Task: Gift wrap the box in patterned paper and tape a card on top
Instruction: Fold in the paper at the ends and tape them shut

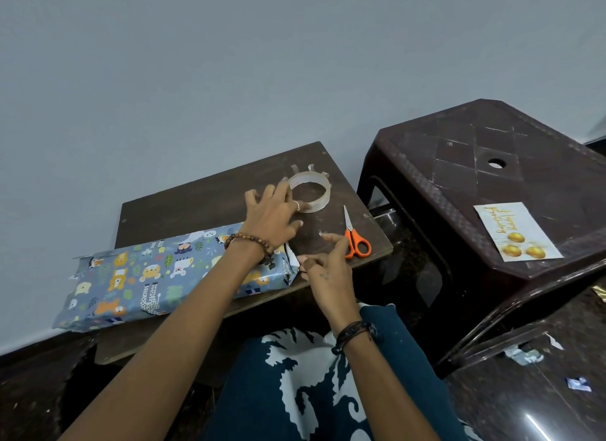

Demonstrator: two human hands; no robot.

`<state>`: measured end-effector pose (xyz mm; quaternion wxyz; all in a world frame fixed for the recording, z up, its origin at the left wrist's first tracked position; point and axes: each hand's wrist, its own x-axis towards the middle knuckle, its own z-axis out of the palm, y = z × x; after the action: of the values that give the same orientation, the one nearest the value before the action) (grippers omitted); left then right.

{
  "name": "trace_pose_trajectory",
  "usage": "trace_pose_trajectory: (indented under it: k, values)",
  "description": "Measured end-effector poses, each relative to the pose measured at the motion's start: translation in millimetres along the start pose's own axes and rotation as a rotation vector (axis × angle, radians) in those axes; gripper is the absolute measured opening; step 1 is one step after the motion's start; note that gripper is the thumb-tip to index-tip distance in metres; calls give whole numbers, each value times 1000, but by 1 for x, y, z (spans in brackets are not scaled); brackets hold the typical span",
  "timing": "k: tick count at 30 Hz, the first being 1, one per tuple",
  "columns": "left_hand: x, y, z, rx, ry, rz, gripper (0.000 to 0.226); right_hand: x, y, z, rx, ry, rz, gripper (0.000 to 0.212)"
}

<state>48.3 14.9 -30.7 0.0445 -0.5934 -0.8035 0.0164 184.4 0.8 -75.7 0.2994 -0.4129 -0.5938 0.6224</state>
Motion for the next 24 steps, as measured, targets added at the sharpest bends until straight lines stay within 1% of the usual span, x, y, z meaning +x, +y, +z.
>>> trace_pose_trajectory:
  k: [4, 7, 10, 12, 14, 16, 18, 21, 22, 24]
  values:
    - [3, -6, -13, -169, -11, -18, 27, 5, 1, -3, 92, -24, 44, 41]
    - [-25, -15, -22, -345, 22, -65, 21, 6, 2, -5, 133, -36, 51, 43]
    - [-63, -15, -18, -441, 14, -151, 20, 7, 2, -3, 133, -43, 67, 51]
    - [-79, -10, -10, -449, -30, -164, 24, 5, 1, -1, 123, -40, 66, 56]
    - [-86, -7, -4, -457, -53, -142, 28, 1, -3, 1, 112, -45, 61, 58]
    - [-89, -8, -2, -508, -72, -126, 33, -3, -7, 2, 126, -43, 72, 60]
    - [-89, -10, -1, -549, -100, -111, 33, -5, -8, 2, 137, -37, 66, 62]
    - [-87, -13, -1, -519, -157, -81, 35, -7, -8, 4, 141, -43, 18, 61]
    - [-86, -15, 0, -487, -175, -70, 40, -8, -8, 4, 138, -45, 1, 62]
    - [-85, -17, 2, -416, -194, -47, 61, -10, -10, 4, 122, -49, -26, 63]
